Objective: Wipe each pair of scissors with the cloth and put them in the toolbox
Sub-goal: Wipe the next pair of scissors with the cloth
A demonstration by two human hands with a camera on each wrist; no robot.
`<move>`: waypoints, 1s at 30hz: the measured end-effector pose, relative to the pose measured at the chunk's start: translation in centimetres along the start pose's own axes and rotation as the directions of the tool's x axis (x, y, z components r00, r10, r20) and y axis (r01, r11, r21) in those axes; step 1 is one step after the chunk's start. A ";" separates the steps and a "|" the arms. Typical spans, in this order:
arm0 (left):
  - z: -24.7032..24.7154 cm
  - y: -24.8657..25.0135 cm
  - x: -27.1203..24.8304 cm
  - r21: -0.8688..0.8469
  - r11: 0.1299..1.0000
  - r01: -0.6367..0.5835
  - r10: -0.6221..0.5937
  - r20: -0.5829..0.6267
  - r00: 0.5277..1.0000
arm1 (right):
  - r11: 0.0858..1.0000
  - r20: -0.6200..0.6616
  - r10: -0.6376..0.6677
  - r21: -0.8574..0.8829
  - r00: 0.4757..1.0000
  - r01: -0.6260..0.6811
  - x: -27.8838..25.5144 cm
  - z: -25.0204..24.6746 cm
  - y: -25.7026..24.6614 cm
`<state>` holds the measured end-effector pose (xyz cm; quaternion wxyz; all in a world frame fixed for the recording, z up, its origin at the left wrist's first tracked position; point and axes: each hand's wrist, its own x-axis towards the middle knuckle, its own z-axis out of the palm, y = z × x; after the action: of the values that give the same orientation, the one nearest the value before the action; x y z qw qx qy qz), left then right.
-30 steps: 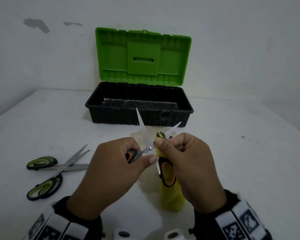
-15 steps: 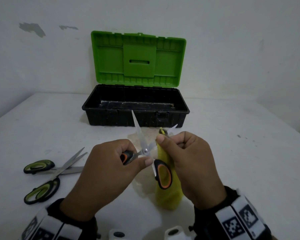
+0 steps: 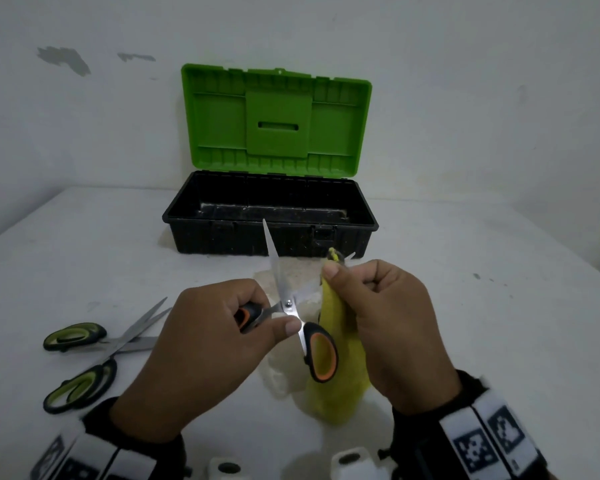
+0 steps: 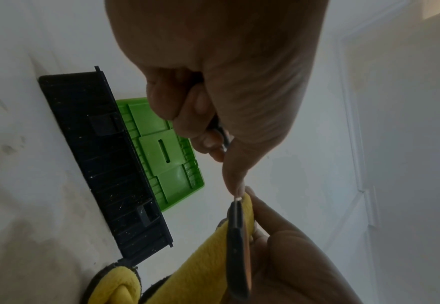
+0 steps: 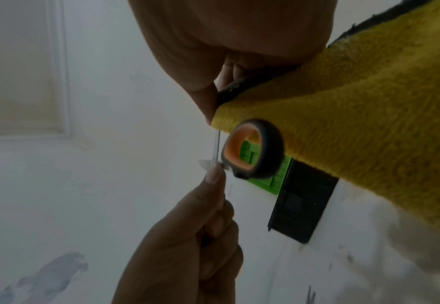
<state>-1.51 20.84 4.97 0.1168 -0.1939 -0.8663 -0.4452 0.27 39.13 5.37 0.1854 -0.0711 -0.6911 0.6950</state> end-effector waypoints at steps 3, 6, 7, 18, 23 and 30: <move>-0.1 -0.1 -0.1 -0.008 1.000 -0.009 0.009 -0.003 1.000 | 1.000 -0.002 0.012 -0.026 1.000 -0.012 0.2 -0.2 0.1; 0.1 -0.1 -0.2 -0.027 1.000 0.002 -0.002 -0.005 1.000 | 0.999 -0.031 0.031 0.013 0.999 -0.030 0.8 -0.6 0.0; 0.1 -0.1 -0.2 -0.036 0.999 0.007 -0.007 -0.008 1.000 | 1.000 -0.020 0.030 0.006 0.999 -0.029 0.6 -0.5 -0.1; 0.6 -0.9 -0.4 -0.096 0.992 0.076 -0.077 -0.003 0.997 | 0.996 -0.104 0.073 0.056 0.992 -0.067 1.7 -1.8 0.5; 0.5 -0.8 -0.3 -0.122 0.987 0.103 -0.106 -0.015 0.994 | 0.998 -0.006 0.006 -0.067 1.000 -0.006 0.2 -1.9 0.1; 0.7 0.6 -0.4 -0.151 0.984 0.094 -0.092 0.016 0.996 | 1.000 0.127 -0.020 -0.018 0.992 0.022 -1.3 0.2 0.7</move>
<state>-0.92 21.62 4.91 0.0772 -0.1635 -0.8385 -0.5140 1.32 38.53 4.47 0.1477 -0.0213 -0.7089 0.6893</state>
